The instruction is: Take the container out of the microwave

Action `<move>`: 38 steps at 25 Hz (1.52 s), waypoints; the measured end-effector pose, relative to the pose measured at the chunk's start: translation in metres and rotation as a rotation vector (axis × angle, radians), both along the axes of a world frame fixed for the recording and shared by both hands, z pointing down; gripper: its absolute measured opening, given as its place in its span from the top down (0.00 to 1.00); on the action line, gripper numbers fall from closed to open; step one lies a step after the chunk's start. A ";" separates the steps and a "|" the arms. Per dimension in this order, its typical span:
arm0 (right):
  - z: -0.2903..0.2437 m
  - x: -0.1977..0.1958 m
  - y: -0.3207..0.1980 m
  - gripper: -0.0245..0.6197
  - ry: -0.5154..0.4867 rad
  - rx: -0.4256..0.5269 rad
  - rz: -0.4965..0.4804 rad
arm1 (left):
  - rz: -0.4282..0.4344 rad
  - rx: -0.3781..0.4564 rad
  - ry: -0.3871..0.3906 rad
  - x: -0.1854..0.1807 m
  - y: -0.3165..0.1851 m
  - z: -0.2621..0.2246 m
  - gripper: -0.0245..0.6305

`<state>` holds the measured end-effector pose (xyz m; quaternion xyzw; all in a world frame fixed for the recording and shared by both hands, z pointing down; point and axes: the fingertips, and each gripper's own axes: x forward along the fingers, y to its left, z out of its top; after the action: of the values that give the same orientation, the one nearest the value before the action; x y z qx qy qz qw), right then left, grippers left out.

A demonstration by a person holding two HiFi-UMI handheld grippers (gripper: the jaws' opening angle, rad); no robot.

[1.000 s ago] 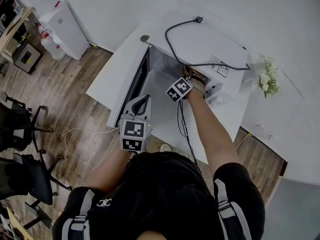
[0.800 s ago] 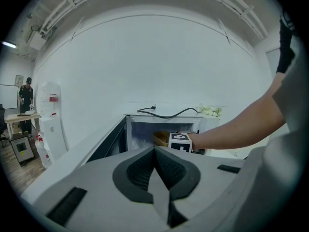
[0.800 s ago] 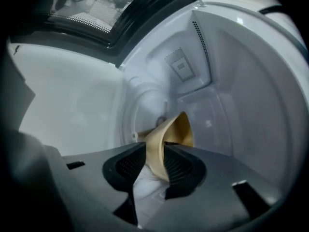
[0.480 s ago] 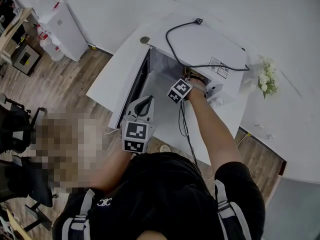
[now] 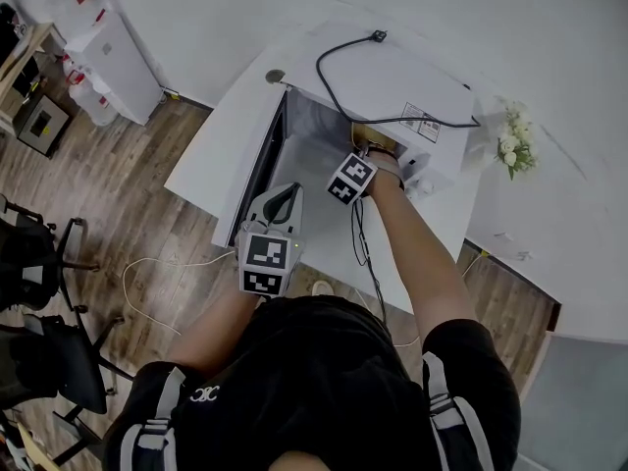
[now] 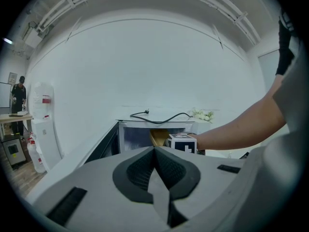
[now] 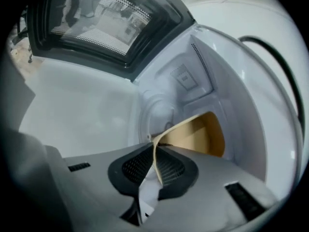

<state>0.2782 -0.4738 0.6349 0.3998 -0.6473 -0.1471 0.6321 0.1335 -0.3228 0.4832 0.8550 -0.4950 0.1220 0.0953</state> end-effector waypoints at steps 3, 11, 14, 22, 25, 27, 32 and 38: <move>-0.007 -0.007 0.013 0.92 -0.027 -0.002 -0.012 | 0.011 0.000 0.003 -0.002 0.005 -0.002 0.94; -0.011 -0.029 0.063 0.92 -0.054 -0.093 -0.075 | 0.057 0.002 0.010 -0.005 0.023 -0.004 0.94; -0.008 -0.036 0.085 0.93 -0.056 -0.156 -0.092 | 0.081 -0.002 0.014 -0.005 0.030 -0.003 0.94; -0.010 -0.055 0.141 0.93 -0.132 -0.259 -0.103 | 0.143 0.001 0.025 -0.008 0.043 -0.003 0.94; -0.012 -0.060 0.162 0.93 -0.158 -0.287 -0.101 | 0.167 -0.004 0.034 -0.008 0.047 -0.001 0.94; -0.012 -0.062 0.176 0.93 -0.170 -0.299 -0.094 | 0.189 -0.006 0.034 -0.005 0.050 0.001 0.94; -0.007 -0.060 0.219 0.93 -0.204 -0.356 -0.044 | 0.269 -0.004 0.024 0.010 0.061 0.004 0.94; -0.006 -0.043 0.256 0.93 -0.249 -0.361 0.060 | 0.369 0.000 0.013 0.034 0.071 0.004 0.94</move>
<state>0.2349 -0.2176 0.6287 0.3145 -0.7238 0.0404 0.6128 0.1679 -0.2514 0.4867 0.9321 -0.3290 0.1322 0.0745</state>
